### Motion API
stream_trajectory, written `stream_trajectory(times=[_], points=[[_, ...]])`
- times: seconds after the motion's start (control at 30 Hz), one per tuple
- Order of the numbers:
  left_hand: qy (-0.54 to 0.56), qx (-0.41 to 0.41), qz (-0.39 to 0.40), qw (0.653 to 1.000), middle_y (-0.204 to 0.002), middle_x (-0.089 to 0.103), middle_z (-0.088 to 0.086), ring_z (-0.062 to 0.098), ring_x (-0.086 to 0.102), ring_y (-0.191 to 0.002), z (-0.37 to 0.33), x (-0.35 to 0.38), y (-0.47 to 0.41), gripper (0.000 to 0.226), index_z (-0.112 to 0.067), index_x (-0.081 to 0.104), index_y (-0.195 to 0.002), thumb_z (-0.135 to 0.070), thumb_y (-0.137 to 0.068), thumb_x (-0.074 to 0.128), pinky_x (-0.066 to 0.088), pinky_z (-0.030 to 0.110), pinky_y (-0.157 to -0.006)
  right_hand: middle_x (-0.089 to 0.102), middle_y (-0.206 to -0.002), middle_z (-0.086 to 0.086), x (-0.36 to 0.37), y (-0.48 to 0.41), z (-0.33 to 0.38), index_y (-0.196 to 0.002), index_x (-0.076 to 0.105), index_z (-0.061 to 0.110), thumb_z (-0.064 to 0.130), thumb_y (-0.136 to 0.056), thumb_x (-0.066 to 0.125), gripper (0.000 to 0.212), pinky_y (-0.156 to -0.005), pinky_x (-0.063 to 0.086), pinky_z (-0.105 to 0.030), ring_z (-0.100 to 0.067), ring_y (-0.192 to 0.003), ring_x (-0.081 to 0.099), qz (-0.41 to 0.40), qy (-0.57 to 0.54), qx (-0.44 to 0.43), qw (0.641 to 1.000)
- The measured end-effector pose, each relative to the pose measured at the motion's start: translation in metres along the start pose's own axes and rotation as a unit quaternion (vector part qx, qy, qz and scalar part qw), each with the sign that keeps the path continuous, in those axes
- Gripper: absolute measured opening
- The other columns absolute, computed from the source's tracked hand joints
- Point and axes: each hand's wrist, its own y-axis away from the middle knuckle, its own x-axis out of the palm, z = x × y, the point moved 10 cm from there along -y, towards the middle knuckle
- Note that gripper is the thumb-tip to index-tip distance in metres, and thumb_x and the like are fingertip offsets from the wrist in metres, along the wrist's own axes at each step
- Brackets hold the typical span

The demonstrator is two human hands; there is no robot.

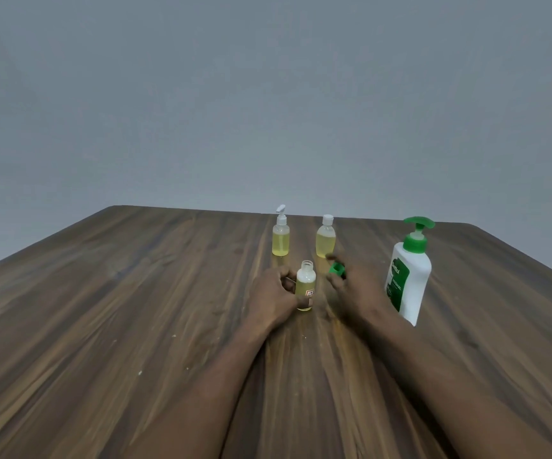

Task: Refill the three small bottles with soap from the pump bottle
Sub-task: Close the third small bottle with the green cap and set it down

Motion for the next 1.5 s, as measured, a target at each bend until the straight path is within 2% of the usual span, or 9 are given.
stream_trajectory(times=[0.13, 0.27, 0.37, 0.8, 0.9, 1.1, 1.23, 1.4, 1.5], points=[[-0.003, -0.002, 0.0, 1.0, -0.09, 0.076, 0.001, 0.019, 0.072, -0.088, -0.001, 0.0, 0.002, 0.037, -0.019, 0.074, -0.098, -0.012, -0.065, 0.091, 0.057, 0.04, -0.086, 0.069, -0.094, -0.002, -0.027, 0.009, -0.007, -0.108, 0.064, 0.012, 0.011, -0.078, 0.082, 0.035, -0.066, 0.049, -0.009, -0.011, -0.083, 0.064, -0.028, -0.183, 0.079, 0.979], [-0.004, 0.0, 0.002, 1.0, -0.092, 0.077, 0.0, 0.018, 0.072, -0.088, -0.002, 0.0, 0.003, 0.038, -0.02, 0.074, -0.099, -0.016, -0.066, 0.091, 0.058, 0.041, -0.086, 0.069, -0.096, 0.007, -0.027, 0.017, 0.01, -0.116, 0.07, 0.01, 0.012, -0.086, 0.075, 0.03, -0.077, 0.05, -0.008, -0.003, -0.086, 0.064, 0.024, -0.204, 0.049, 0.977], [0.008, -0.003, -0.002, 1.0, -0.09, 0.077, 0.006, 0.024, 0.073, -0.088, -0.002, 0.0, 0.003, 0.035, -0.017, 0.074, -0.095, -0.011, -0.064, 0.089, 0.057, 0.044, -0.086, 0.066, -0.115, -0.006, -0.027, 0.006, 0.03, -0.13, 0.065, 0.017, 0.013, -0.094, 0.066, 0.036, -0.095, 0.051, -0.036, -0.021, -0.101, 0.066, 0.075, -0.118, 0.002, 0.99], [0.016, 0.012, -0.009, 1.0, -0.081, 0.072, 0.013, 0.015, 0.059, -0.067, 0.0, 0.0, 0.0, 0.032, -0.014, 0.074, -0.091, -0.007, -0.063, 0.088, 0.056, 0.045, -0.077, 0.071, -0.112, -0.001, -0.012, -0.022, 0.107, -0.117, 0.073, 0.016, 0.006, -0.087, 0.067, 0.033, -0.074, 0.039, -0.022, -0.015, -0.1, 0.058, 0.226, 0.192, -0.176, 0.939], [0.019, 0.014, -0.004, 1.0, -0.074, 0.07, 0.005, 0.013, 0.06, -0.066, 0.0, 0.001, -0.001, 0.033, -0.018, 0.076, -0.094, -0.009, -0.064, 0.088, 0.056, 0.042, -0.076, 0.071, -0.098, -0.002, -0.009, -0.023, 0.112, -0.112, 0.074, 0.015, 0.009, -0.085, 0.072, 0.029, -0.079, 0.049, -0.031, -0.013, -0.084, 0.056, 0.238, 0.216, -0.184, 0.929], [0.011, 0.014, -0.002, 1.0, -0.088, 0.077, 0.009, 0.027, 0.073, -0.088, 0.002, 0.001, -0.002, 0.036, -0.018, 0.076, -0.098, -0.012, -0.065, 0.089, 0.058, 0.045, -0.083, 0.069, -0.059, -0.01, -0.004, -0.036, 0.106, -0.083, 0.067, 0.009, 0.013, -0.081, 0.077, 0.011, -0.05, 0.05, -0.02, -0.015, -0.048, 0.066, 0.263, 0.177, -0.142, 0.938], [0.009, 0.016, -0.009, 1.0, -0.084, 0.075, 0.009, 0.023, 0.071, -0.078, 0.001, -0.001, -0.001, 0.031, -0.019, 0.074, -0.089, -0.011, -0.063, 0.088, 0.056, 0.043, -0.077, 0.05, -0.042, 0.002, -0.002, -0.038, 0.105, -0.057, 0.046, 0.017, 0.037, -0.087, 0.074, 0.046, -0.04, 0.035, -0.024, -0.01, -0.035, 0.046, 0.214, 0.203, -0.14, 0.945], [0.014, 0.013, -0.008, 1.0, -0.069, 0.069, 0.003, 0.011, 0.059, -0.063, 0.001, 0.0, -0.001, 0.03, -0.017, 0.074, -0.087, -0.011, -0.062, 0.09, 0.05, 0.036, -0.065, 0.068, -0.065, -0.006, -0.005, -0.036, 0.098, -0.097, 0.067, 0.007, 0.046, -0.096, 0.057, 0.04, -0.054, 0.047, -0.029, -0.011, -0.051, 0.064, 0.241, 0.191, -0.119, 0.944], [0.014, 0.012, -0.007, 1.0, -0.08, 0.073, 0.01, 0.021, 0.067, -0.072, 0.003, 0.0, -0.003, 0.033, -0.017, 0.075, -0.09, -0.011, -0.061, 0.09, 0.056, 0.043, -0.074, 0.073, -0.082, -0.001, -0.009, -0.029, 0.1, -0.109, 0.065, 0.017, 0.021, -0.09, 0.068, 0.019, -0.075, 0.056, -0.033, -0.01, -0.066, 0.069, 0.296, 0.171, -0.153, 0.927]])
